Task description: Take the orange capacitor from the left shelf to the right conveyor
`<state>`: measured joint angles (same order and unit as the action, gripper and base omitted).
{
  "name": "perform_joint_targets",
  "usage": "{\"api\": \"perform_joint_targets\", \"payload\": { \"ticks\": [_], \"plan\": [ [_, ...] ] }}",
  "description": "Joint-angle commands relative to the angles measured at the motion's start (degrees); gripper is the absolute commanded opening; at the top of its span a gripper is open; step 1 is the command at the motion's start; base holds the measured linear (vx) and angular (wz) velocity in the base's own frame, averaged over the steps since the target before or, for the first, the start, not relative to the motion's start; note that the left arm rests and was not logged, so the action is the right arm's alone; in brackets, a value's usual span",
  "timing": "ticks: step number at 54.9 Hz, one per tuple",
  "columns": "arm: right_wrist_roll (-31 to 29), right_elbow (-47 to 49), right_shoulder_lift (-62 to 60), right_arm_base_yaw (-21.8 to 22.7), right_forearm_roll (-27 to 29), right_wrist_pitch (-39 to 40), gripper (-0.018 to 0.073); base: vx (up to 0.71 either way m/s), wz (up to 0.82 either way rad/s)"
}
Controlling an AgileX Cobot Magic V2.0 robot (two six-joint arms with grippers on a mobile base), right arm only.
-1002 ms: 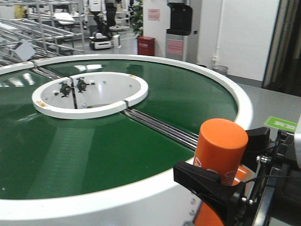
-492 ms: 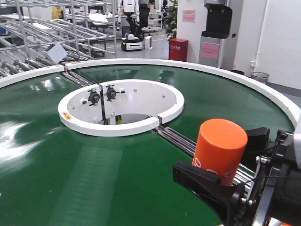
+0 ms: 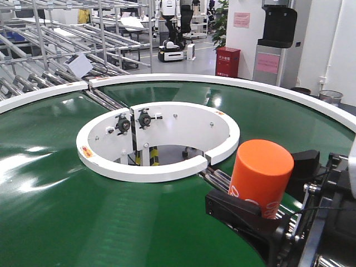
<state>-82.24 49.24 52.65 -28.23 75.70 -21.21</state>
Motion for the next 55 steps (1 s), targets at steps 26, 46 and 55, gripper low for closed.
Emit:
{"api": "perform_joint_targets", "payload": {
  "ticks": [26, 46, 55],
  "plan": [
    [-0.75, 1.79, -0.69, 0.06, 1.92, 1.25, -0.001, 0.13, 0.06],
    [-0.75, 1.79, -0.69, 0.06, 1.92, 1.25, -0.001, 0.03, 0.01],
    [-0.75, 1.79, -0.69, 0.06, 1.92, 1.25, -0.001, 0.0, 0.0]
  ]
}}
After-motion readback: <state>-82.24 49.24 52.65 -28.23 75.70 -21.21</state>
